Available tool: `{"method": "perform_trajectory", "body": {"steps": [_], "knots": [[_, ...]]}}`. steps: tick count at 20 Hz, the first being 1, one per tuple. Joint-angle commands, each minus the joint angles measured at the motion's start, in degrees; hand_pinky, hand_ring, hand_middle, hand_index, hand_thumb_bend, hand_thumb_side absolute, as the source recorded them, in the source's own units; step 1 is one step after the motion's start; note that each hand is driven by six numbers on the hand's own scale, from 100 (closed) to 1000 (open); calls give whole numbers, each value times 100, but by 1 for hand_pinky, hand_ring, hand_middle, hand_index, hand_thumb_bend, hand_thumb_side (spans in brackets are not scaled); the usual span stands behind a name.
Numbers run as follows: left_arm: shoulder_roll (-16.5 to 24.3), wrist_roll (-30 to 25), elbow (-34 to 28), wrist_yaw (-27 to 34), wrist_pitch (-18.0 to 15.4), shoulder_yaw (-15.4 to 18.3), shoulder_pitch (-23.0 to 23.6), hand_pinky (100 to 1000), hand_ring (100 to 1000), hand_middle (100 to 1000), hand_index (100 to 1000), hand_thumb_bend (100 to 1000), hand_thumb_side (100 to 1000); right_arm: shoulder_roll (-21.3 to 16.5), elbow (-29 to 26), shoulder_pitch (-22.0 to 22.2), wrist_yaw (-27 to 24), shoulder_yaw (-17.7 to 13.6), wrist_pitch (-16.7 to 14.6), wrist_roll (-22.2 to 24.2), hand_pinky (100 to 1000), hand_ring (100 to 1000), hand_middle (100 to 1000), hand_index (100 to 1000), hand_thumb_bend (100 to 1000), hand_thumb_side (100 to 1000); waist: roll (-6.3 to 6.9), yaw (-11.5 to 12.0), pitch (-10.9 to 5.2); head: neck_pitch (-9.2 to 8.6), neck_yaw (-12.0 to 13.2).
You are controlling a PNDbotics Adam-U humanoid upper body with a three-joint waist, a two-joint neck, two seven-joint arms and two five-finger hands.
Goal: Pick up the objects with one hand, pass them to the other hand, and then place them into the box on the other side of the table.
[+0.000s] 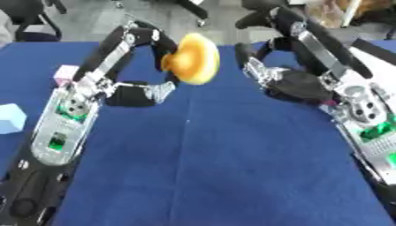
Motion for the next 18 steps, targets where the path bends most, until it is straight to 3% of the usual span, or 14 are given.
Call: {"method": "perform_trajectory", "body": {"steps": [1, 18], "knots": [[-49, -11, -142, -122, -57, -34, -136, 566, 353, 355, 311, 100, 100, 15, -65, -110, -56, -18, 199, -96, 531, 913, 771, 952, 183, 606, -82, 16, -28, -14, -23], [-239, -69, 86, -459, -171, -191, -374, 567, 353, 355, 309, 100, 100, 26, -51, -124, -134, 144, 357, 614, 517, 903, 768, 969, 174, 716, -100, -9, -13, -14, -32]]}}
